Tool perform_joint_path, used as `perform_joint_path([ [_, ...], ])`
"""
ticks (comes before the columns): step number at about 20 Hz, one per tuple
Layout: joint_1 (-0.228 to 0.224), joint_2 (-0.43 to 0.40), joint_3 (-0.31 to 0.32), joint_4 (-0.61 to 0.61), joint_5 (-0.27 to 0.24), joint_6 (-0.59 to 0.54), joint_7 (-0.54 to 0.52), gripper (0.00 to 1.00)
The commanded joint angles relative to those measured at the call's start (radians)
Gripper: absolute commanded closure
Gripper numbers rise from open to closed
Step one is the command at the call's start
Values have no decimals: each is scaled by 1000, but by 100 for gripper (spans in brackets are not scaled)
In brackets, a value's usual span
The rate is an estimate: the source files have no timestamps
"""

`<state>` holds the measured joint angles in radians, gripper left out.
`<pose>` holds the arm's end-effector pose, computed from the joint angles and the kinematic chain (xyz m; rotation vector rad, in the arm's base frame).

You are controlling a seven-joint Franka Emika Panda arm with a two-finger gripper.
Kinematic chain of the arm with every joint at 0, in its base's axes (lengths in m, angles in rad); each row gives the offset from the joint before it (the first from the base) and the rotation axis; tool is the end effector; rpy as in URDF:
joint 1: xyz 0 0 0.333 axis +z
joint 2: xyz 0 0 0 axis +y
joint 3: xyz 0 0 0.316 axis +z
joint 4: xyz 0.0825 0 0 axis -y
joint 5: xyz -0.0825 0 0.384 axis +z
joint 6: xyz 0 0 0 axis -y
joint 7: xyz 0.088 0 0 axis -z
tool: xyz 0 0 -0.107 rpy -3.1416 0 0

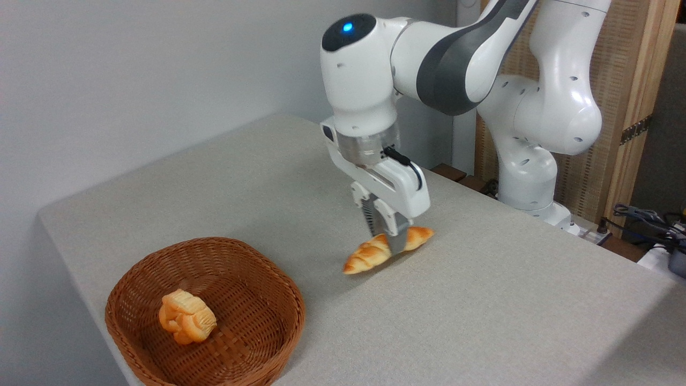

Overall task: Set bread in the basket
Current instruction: 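Lift the braided roll and carry it over the wicker basket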

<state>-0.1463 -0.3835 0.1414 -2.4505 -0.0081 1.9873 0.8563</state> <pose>0.4148 -0.0015 0.4314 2.7676 -1.2860 -0.0786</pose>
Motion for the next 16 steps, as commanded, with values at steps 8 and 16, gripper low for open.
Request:
perform_joint_path([
  [8,-47,9,49,162,-236,129,10,77],
  [16,-222,109,182,309,-342,316,9,77],
])
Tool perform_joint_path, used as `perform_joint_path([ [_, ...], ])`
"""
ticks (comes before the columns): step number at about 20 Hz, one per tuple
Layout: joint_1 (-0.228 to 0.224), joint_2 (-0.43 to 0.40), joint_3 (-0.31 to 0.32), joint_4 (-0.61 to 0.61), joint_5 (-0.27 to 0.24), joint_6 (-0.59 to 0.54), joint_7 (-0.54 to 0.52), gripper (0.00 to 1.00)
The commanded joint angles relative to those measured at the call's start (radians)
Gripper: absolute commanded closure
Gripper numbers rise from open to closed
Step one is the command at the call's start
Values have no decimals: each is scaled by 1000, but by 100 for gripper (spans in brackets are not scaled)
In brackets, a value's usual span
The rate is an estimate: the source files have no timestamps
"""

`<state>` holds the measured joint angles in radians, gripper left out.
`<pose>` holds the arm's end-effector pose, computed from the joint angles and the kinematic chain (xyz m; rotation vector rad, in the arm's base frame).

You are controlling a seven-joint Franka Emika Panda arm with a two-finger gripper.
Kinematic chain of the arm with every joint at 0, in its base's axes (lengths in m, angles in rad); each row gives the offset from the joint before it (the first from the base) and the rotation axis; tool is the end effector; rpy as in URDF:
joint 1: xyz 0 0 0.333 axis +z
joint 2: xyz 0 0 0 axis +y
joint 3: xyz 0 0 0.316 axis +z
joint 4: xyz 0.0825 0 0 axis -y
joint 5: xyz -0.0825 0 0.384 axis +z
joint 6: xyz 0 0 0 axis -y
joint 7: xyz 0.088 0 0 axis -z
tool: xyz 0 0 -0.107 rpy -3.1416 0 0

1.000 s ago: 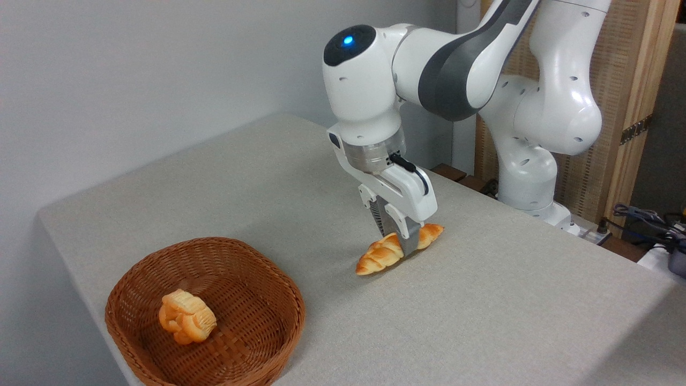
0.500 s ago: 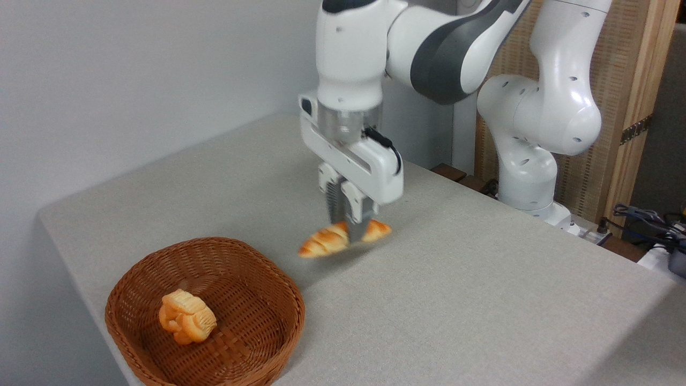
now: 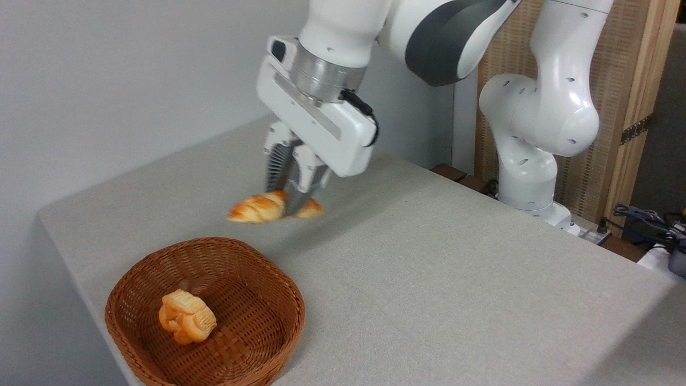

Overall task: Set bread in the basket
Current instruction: 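Lift the braided roll and carry it over the wicker basket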

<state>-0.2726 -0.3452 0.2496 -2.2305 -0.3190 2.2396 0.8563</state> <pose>0.4836 -0.0095 0.5448 2.6821 -1.0137 0.6622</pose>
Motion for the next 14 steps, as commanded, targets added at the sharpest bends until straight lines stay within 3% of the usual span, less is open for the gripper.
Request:
perform_joint_path([
  [1,-106,84,83,101,-31,80,9,77],
  [4,-166,139,115,143,-29,159,10,71],
  [7,-197,163,131,143,-20,244,12,66],
  [9,-198,170,131,143,-19,278,12,56],
  [10,-198,176,132,143,-20,284,12,45],
  [14,-198,186,134,141,-15,284,12,21],
])
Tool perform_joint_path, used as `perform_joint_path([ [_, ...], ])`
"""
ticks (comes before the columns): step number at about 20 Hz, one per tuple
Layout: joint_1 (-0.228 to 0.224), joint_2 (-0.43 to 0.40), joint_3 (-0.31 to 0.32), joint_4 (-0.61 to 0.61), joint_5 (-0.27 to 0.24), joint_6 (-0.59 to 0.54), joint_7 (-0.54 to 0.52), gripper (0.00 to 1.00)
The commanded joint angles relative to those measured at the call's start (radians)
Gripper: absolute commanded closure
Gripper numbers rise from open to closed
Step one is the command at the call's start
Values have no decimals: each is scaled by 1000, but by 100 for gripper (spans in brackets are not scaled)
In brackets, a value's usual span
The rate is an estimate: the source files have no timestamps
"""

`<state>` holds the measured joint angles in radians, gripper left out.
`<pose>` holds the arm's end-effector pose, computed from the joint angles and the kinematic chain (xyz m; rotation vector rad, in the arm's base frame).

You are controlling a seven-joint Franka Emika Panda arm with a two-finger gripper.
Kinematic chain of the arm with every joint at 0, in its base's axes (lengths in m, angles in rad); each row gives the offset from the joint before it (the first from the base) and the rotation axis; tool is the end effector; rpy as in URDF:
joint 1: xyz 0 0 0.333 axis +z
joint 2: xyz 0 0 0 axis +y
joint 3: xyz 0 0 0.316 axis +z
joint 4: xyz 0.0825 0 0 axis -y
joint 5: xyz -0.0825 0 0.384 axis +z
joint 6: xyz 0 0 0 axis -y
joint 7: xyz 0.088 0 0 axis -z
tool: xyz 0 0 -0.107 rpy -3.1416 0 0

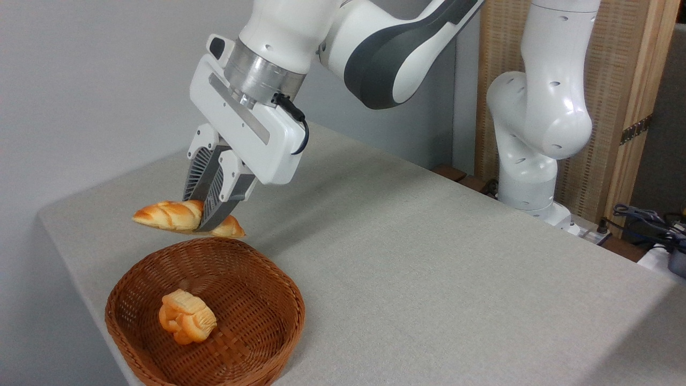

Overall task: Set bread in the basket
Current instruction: 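Lift the braided roll and carry it over the wicker basket, then open the gripper to drop the roll into the basket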

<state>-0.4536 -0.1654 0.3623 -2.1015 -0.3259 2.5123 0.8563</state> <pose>0.5507 -0.0376 0.5496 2.7137 -1.0302 0.9500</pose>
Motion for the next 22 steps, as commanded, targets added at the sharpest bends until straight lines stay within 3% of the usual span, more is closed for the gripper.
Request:
perform_joint_path([
  [1,-17,10,21,12,-9,11,12,15],
  [5,-17,15,21,12,-9,11,12,0],
  [22,-17,15,21,9,-9,7,10,0],
])
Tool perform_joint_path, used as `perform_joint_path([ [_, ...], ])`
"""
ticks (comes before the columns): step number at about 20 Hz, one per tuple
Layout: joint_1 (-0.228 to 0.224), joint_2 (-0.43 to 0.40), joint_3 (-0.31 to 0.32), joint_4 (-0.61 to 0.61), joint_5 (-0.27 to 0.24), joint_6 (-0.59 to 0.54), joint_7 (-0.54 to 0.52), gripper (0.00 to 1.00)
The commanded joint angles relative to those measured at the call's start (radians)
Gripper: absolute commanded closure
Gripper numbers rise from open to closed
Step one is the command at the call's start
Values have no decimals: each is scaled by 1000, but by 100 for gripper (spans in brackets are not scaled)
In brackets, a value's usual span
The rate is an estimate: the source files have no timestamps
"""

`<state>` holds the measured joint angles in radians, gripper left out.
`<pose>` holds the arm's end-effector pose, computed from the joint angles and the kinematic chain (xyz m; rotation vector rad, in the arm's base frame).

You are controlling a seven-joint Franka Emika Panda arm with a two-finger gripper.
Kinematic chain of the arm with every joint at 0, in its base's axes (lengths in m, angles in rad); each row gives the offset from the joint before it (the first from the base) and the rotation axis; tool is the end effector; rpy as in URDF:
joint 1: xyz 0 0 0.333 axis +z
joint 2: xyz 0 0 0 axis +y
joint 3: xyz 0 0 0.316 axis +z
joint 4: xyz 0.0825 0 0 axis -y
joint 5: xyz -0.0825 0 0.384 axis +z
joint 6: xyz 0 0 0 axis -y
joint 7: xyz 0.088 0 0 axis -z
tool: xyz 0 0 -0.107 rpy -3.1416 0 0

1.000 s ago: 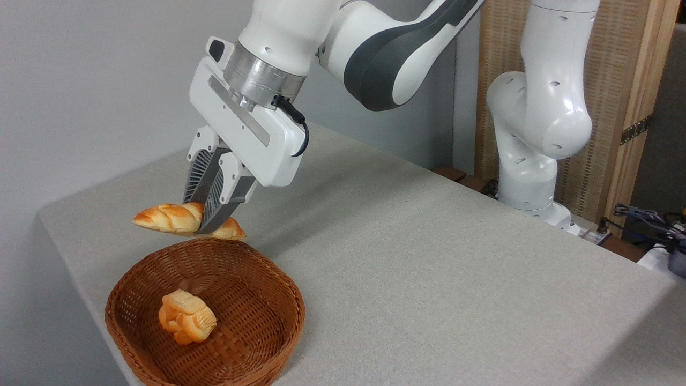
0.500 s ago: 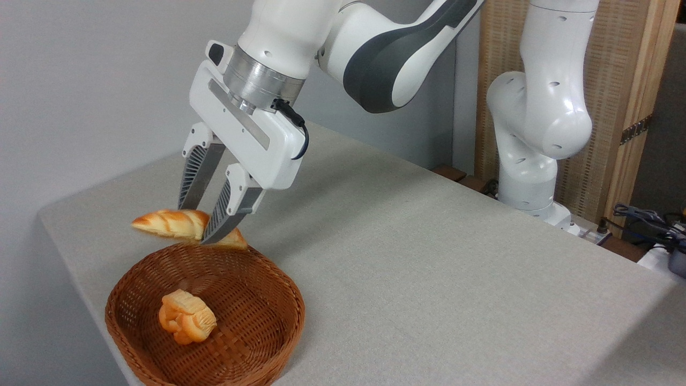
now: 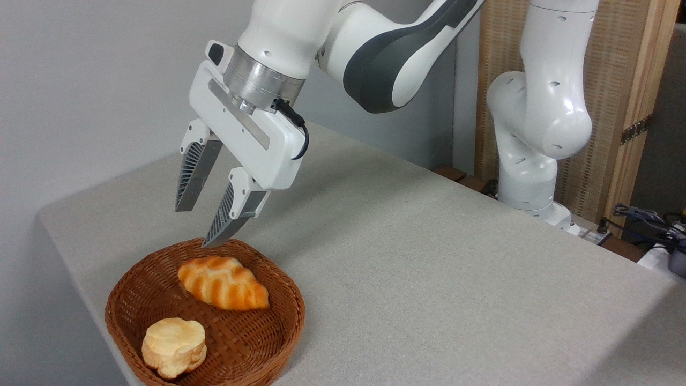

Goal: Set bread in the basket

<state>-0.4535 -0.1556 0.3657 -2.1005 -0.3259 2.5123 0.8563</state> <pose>0.5528 -0.0365 0.5450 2.7210 -1.0272 0.9379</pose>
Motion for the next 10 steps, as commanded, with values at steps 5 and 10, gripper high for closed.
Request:
perform_joint_path([
  [5,-17,5,18,8,-9,0,10,0],
  [10,-17,4,18,13,-10,-94,1,0],
])
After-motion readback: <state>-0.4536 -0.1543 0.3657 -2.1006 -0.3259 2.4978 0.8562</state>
